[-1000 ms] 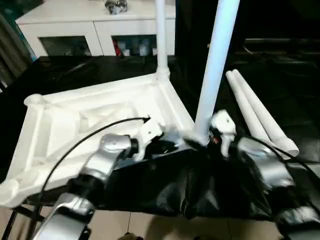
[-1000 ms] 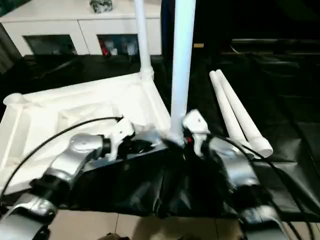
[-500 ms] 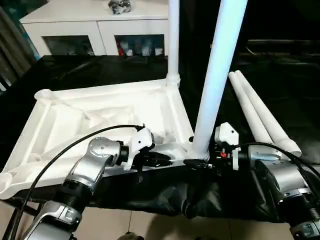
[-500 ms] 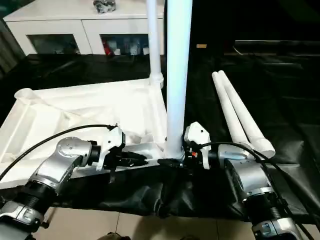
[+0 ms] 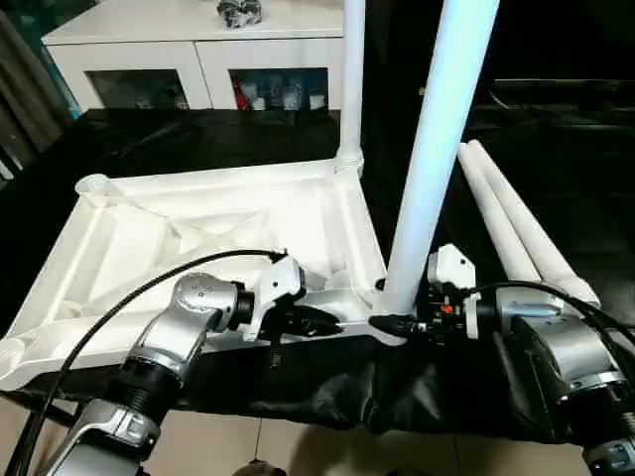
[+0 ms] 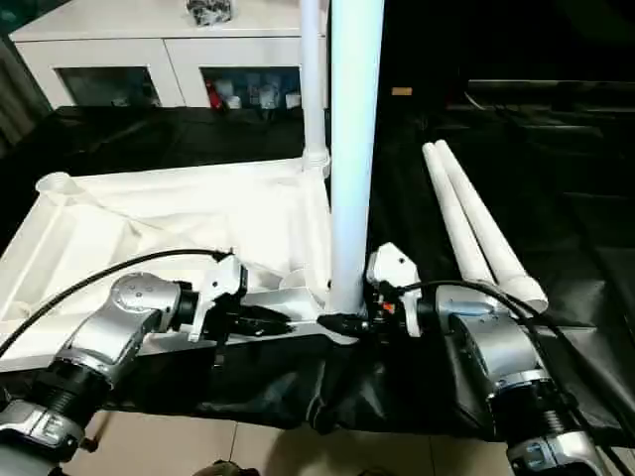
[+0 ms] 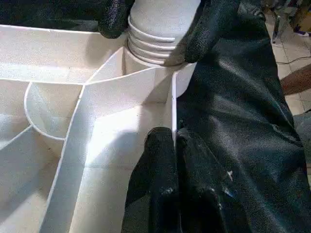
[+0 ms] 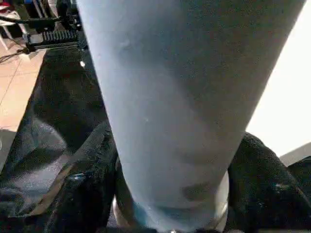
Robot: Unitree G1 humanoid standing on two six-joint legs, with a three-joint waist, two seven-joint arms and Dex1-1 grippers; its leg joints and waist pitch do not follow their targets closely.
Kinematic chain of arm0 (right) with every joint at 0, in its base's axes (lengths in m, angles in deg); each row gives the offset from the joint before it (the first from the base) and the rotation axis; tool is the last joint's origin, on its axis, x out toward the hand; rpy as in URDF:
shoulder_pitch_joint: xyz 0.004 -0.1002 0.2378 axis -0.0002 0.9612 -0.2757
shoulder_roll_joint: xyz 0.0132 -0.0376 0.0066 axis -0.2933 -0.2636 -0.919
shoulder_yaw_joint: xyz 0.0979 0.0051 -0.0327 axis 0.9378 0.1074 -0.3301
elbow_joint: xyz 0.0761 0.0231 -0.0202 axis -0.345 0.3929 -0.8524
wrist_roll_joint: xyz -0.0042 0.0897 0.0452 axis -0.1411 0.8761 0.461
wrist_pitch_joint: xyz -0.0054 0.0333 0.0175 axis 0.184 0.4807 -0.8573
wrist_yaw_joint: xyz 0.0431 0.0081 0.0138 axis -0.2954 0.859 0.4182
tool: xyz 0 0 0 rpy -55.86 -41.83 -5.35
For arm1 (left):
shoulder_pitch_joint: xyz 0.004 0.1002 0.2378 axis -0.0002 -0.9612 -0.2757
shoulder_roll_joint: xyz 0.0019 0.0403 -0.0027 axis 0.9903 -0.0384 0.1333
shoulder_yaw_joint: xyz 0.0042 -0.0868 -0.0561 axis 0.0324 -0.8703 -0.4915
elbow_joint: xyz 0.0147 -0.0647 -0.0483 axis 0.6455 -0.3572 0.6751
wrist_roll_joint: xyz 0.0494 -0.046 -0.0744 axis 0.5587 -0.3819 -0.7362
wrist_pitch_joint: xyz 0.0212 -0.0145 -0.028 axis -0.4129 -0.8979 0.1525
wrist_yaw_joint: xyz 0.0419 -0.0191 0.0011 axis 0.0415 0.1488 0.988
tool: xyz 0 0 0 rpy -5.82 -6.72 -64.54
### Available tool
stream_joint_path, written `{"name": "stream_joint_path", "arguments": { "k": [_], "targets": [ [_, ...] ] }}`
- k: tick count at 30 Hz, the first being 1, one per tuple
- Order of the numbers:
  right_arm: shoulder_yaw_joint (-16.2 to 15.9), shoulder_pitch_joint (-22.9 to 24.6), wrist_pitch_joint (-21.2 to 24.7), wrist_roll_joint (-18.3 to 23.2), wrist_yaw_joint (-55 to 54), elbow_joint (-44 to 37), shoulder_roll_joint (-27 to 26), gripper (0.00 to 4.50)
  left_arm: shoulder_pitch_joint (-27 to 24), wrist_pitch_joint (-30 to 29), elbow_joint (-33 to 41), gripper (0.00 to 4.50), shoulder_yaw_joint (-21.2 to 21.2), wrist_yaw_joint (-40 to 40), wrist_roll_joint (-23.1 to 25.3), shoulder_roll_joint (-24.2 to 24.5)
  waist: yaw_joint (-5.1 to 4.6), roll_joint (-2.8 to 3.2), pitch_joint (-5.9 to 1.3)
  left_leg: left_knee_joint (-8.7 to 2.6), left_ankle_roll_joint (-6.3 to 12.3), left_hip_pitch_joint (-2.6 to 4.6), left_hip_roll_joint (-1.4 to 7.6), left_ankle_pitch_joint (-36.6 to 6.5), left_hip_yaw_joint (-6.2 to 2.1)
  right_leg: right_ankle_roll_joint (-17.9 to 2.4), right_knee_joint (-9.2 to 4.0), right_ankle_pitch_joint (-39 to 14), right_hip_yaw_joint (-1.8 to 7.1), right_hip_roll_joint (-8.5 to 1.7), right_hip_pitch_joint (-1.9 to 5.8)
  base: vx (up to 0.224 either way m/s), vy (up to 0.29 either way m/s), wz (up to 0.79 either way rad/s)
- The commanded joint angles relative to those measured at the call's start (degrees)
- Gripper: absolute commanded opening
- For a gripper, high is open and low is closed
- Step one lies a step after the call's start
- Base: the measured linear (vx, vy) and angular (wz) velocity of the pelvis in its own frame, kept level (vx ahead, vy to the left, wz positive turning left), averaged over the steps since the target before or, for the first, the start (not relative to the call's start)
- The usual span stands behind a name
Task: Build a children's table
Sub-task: Rotate leg to tighten
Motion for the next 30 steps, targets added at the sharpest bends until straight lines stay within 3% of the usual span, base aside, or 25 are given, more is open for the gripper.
{"name": "stream_joint_path", "arguments": {
  "k": [1,2,3,5,7,8,10,15,16,17,18,19,20,26,30],
  "targets": [
    [-0.9,0.6,0.2,-1.0,-2.2,1.0,-1.5,2.70,1.2,-0.1,1.3,0.00,-2.2,3.0,-1.5,-1.1,-0.14,-1.11,-3.64,-4.05,4.58,0.80,2.87,-12.6,-1.34,-12.4,-4.24,-17.4,2.14,-3.06,2.93,0.000,0.000,0.00],
    [-0.4,-0.3,-0.8,-4.1,-10.3,4.6,-4.6,2.70,2.9,-0.5,-1.8,0.00,-3.4,8.6,-0.5,-3.4,-0.30,-1.13,-3.67,-4.07,4.41,0.80,2.81,-12.7,-1.34,-12.2,-4.30,-17.9,2.13,-3.06,2.90,0.000,0.000,0.00],
    [-0.4,-0.3,-0.9,-4.2,-10.6,4.7,-4.7,2.69,3.0,-0.5,-1.9,0.00,-3.4,8.8,-0.4,-3.5,-0.43,-1.28,-3.53,-4.08,4.20,0.86,2.75,-13.1,-1.26,-12.0,-4.52,-18.7,2.15,-2.98,2.66,0.000,0.000,0.00],
    [0.6,-2.1,-0.1,-6.7,-21.4,9.4,-9.4,2.69,5.4,-0.1,-6.4,0.00,-4.0,16.6,1.7,-6.8,-0.92,-1.30,-3.42,-4.17,2.58,1.07,2.37,-14.5,-1.44,-10.6,-4.96,-23.2,1.96,-3.05,2.76,0.000,0.000,0.00],
    [1.5,-3.3,1.0,-7.1,-27.1,11.8,-12.6,2.68,6.9,-0.3,-8.8,0.00,-4.3,21.3,2.8,-9.0,-1.39,-1.27,-3.29,-4.29,1.76,1.28,2.30,-15.9,-1.52,-9.8,-5.35,-25.4,1.90,-3.01,2.61,0.000,0.000,0.00],
    [1.8,-3.6,1.3,-7.1,-28.4,12.3,-13.4,2.68,7.2,-0.4,-9.3,0.00,-4.3,22.4,3.0,-9.5,-1.51,-0.96,-3.24,-4.29,1.68,1.40,2.26,-16.7,-1.58,-9.6,-5.44,-26.2,1.88,-3.00,2.52,0.000,0.000,0.00],
    [3.2,-7.3,2.6,-7.5,-40.0,17.7,-21.0,2.68,10.1,-1.1,-12.7,0.00,-4.8,31.3,4.1,-14.8,-2.22,-0.77,-3.07,-4.28,0.87,1.70,2.00,-19.3,-1.72,-8.3,-6.01,-30.0,1.63,-2.97,2.25,0.000,0.000,0.00],
    [5.0,-11.9,1.6,-8.3,-48.7,24.2,-27.2,2.68,12.6,0.0,-15.4,0.00,-4.7,35.9,5.1,-18.6,-2.59,-0.85,-3.19,-4.42,1.50,1.57,1.94,-20.0,-1.78,-7.6,-6.34,-29.5,1.57,-2.98,2.27,0.000,0.000,0.00],
    [5.0,-12.1,1.5,-8.4,-48.8,24.4,-27.3,2.68,12.7,0.1,-15.5,0.00,-4.7,35.9,5.2,-18.7,-2.63,-1.24,-3.21,-4.44,1.64,1.48,1.94,-20.1,-1.81,-7.5,-6.35,-29.6,1.52,-3.02,2.33,0.000,0.000,0.00],
    [5.0,-12.5,0.7,-8.7,-48.7,24.7,-27.6,3.02,12.7,0.9,-15.6,0.00,-4.2,34.8,5.5,-18.7,-2.59,-0.96,-3.23,-4.44,1.90,1.53,1.94,-20.1,-1.85,-7.4,-6.39,-30.1,1.50,-3.12,2.39,0.000,0.000,0.00],
    [5.1,-12.7,0.2,-8.9,-48.7,24.9,-27.8,3.02,12.7,1.5,-15.8,0.00,-4.0,34.2,5.7,-18.7,-2.61,-1.26,-3.22,-4.48,2.14,1.45,2.01,-19.9,-1.84,-7.3,-6.44,-29.9,1.54,-3.11,2.39,0.000,0.000,0.00],
    [5.6,-12.9,-0.5,-8.9,-48.3,25.2,-28.0,3.37,12.6,1.7,-16.0,0.00,-4.0,33.7,5.7,-18.5,-2.62,-1.06,-3.24,-4.56,2.27,1.34,2.08,-19.7,-1.90,-7.3,-6.29,-29.5,1.57,-3.15,2.51,0.000,0.000,0.00],
    [5.8,-13.0,-0.9,-8.8,-47.8,25.1,-27.9,3.37,12.5,1.9,-15.9,0.00,-4.0,33.3,5.6,-18.3,-2.61,-1.15,-3.28,-4.60,2.40,1.29,2.11,-19.5,-1.88,-7.4,-6.27,-29.0,1.59,-3.14,2.52,0.000,0.000,0.00],
    [6.6,-12.6,-3.5,-8.5,-44.1,24.0,-24.4,3.86,10.4,3.0,-13.3,0.00,-4.3,27.3,3.6,-15.8,-2.90,-0.94,-3.32,-4.72,2.79,1.25,2.27,-19.6,-1.83,-8.9,-6.00,-26.4,1.74,-3.20,2.52,0.000,0.000,0.00],
    [6.3,-12.1,-4.7,-9.0,-41.9,23.1,-21.6,4.19,9.5,3.5,-12.1,0.00,-4.2,24.1,3.0,-14.5,-2.85,-1.03,-3.57,-4.52,3.89,0.99,2.35,-17.1,-1.63,-10.8,-5.52,-22.1,1.82,-3.27,2.96,0.000,0.000,0.00]
  ]
}}
